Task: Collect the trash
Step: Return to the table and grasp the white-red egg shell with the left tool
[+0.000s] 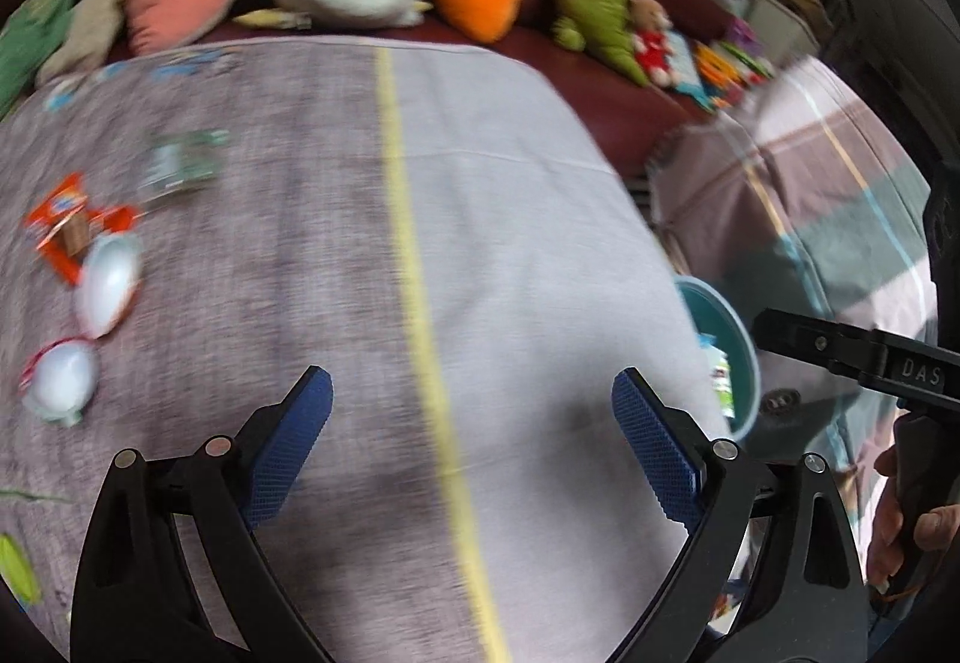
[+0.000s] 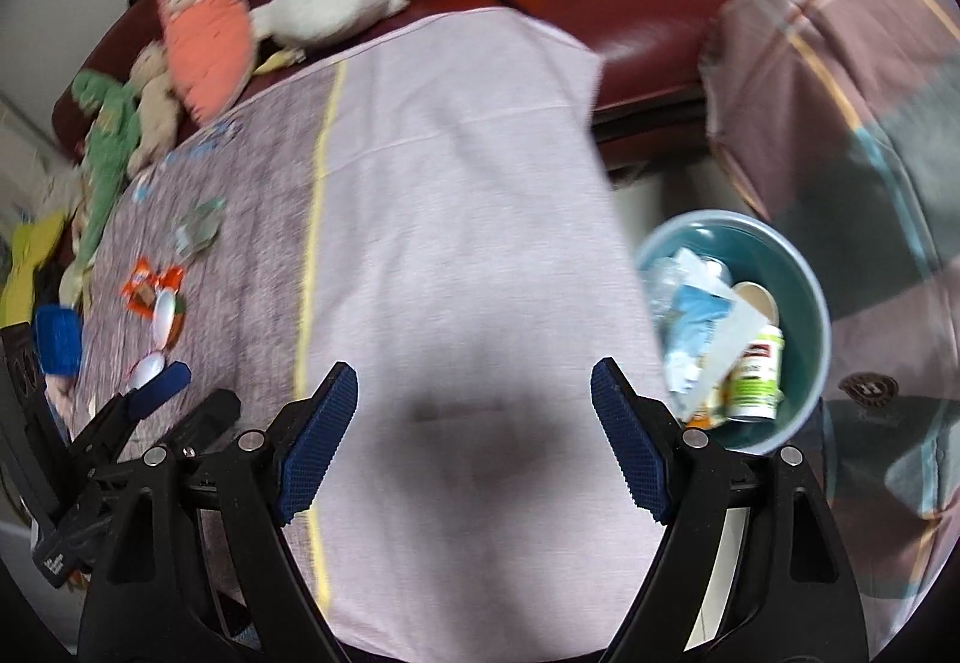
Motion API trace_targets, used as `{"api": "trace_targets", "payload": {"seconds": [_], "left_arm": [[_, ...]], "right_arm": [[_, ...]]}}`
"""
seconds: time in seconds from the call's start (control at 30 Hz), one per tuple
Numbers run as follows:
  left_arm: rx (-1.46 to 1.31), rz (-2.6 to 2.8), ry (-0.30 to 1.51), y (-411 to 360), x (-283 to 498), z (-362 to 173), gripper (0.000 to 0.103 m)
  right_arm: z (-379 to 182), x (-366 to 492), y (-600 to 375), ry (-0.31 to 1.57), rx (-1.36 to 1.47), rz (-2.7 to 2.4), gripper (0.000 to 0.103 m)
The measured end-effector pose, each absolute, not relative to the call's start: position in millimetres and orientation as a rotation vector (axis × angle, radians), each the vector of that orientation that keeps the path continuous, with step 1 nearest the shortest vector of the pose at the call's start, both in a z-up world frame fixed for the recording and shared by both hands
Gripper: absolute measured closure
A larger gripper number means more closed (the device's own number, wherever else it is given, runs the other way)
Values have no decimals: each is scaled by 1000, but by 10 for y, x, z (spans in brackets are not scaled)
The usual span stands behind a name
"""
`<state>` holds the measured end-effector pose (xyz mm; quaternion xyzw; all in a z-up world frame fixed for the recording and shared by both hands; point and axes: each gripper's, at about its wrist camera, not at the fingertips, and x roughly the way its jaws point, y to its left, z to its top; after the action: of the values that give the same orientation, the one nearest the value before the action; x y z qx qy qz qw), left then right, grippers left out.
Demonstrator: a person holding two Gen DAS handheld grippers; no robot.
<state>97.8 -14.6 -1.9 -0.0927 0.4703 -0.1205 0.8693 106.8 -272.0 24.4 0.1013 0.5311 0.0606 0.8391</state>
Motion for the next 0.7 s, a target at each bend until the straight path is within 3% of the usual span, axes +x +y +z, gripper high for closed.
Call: {"api": "trace_targets", "payload": {"seconds": [0.5,0.7], "left_arm": [[-329,91,993,1787,774,-299,8],[-362,140,1009,2137,779,-471,9]], "right_arm": [[126,1293,-1276,1199,26,314,26],[-47,1405,-885,1239,-16,358,26]]}}
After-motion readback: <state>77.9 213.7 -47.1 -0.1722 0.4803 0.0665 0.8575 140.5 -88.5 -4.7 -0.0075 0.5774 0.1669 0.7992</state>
